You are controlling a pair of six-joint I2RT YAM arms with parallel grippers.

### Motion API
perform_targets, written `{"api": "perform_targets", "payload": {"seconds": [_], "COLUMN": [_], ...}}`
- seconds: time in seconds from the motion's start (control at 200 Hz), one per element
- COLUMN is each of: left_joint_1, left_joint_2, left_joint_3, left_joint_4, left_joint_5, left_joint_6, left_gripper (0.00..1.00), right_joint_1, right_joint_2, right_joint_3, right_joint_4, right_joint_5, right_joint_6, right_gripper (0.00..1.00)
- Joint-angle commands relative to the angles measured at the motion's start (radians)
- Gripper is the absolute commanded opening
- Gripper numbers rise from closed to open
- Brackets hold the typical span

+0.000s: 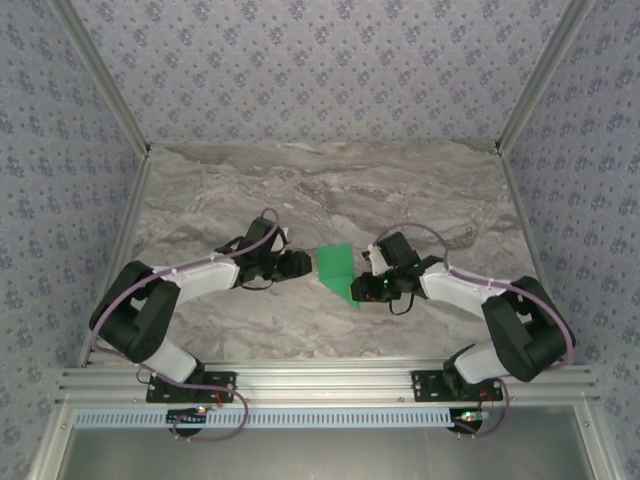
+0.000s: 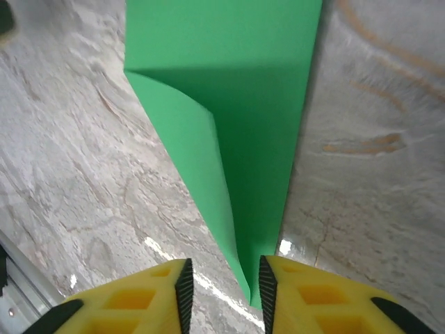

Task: Fold a paper plane with a square sheet of paper (fold left side to right side)
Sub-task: Third fold the triangle at the center of the table, then fourth fold the wing at the center of the table.

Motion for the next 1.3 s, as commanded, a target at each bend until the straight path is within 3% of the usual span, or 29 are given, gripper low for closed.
{"api": "perform_targets", "payload": {"seconds": [0.0,0.285,0.575,0.665,0.989,1.294], "left_joint_1": [-0.029,-0.068,-0.084,-0.086,-0.097,-0.108], "left_joint_2": [0.012,0.121,0.143,0.145,0.164,0.206], "left_joint_3": [-0.014,0.045,0.051,0.056,0.068,0.094], "left_joint_4": [0.133,0.156,0.153,0.151,0.154,0.194], "left_joint_5": [0.053,0.049,0.035,0.035,0.042,0.070], "left_joint_6": [-0.137,-0.180,-0.194,-0.197,-0.209,-0.233], "left_gripper": [0.53,0.54,0.58,0.60,0.62,0.63], "right_joint_1": [0.009,0.029,-0.004,-0.008,-0.029,-0.036], "right_joint_2": [-0.067,-0.127,0.031,0.076,0.140,0.138], "right_joint_3": [0.027,-0.005,0.062,0.088,0.114,0.107], "right_joint_4": [-0.053,-0.019,0.074,0.086,0.080,0.066], "right_joint_5": [0.097,0.148,0.056,0.036,0.044,0.063], "right_joint_6": [-0.060,-0.089,-0.136,-0.145,-0.154,-0.149], "right_gripper": [0.41,0.59,0.57,0.53,0.13,0.12]}}
